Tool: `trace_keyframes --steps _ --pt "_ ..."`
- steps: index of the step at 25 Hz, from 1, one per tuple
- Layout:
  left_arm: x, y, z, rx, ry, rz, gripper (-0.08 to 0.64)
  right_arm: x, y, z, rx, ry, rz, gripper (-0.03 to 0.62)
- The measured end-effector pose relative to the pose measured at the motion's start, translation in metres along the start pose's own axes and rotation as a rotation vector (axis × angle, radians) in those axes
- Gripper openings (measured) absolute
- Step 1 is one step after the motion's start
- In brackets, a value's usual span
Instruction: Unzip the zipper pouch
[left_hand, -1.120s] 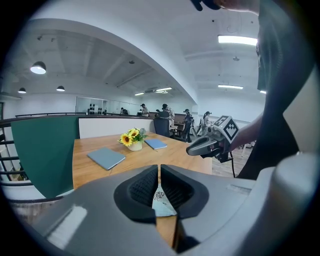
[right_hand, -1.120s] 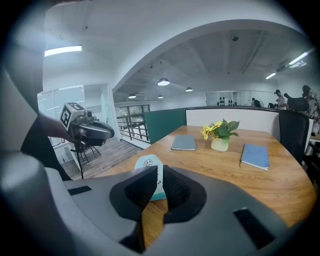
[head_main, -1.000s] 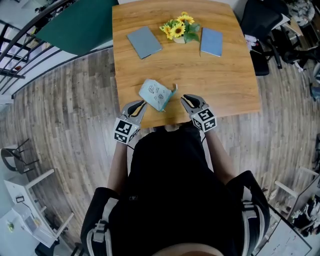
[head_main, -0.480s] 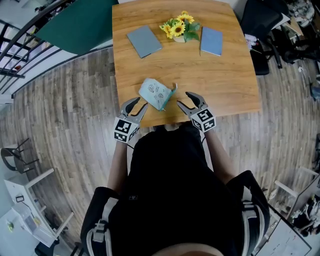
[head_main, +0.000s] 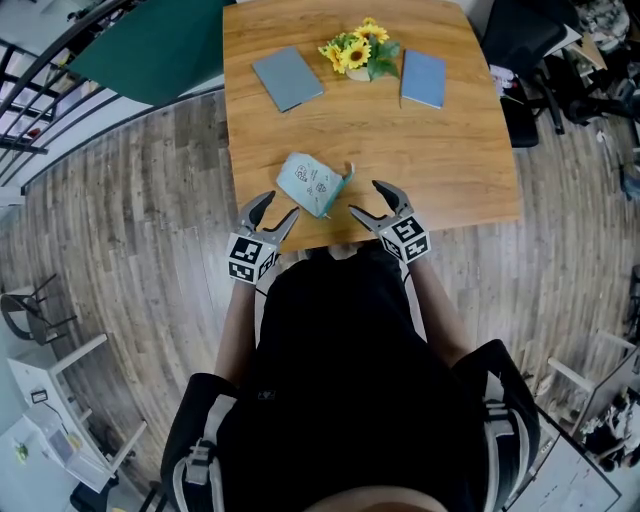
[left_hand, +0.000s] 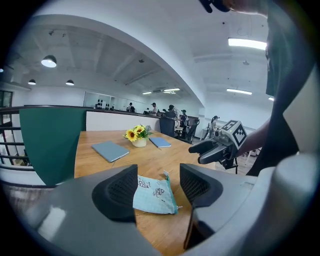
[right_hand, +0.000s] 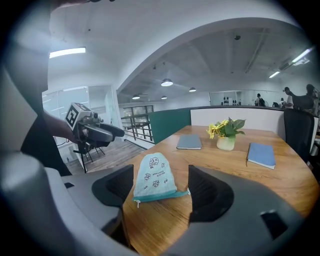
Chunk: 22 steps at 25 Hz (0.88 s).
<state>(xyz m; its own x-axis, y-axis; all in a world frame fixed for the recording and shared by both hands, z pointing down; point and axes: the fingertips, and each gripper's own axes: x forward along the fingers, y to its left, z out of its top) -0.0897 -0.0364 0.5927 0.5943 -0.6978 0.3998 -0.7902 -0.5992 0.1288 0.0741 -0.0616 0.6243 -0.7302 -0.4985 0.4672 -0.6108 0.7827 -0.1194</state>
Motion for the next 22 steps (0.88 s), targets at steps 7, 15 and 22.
trace_keyframes --steps 7,15,22 --pt "0.006 -0.004 -0.039 -0.211 0.024 -0.016 0.258 0.002 0.005 -0.018 0.013 0.05 0.012 0.335" --pt "0.011 -0.009 -0.084 -0.427 0.066 -0.003 0.253 0.005 0.015 -0.039 0.045 0.114 0.039 0.327" --pt "0.025 -0.022 -0.115 -0.602 0.097 -0.028 0.236 0.007 0.024 -0.058 0.063 0.163 0.066 0.321"
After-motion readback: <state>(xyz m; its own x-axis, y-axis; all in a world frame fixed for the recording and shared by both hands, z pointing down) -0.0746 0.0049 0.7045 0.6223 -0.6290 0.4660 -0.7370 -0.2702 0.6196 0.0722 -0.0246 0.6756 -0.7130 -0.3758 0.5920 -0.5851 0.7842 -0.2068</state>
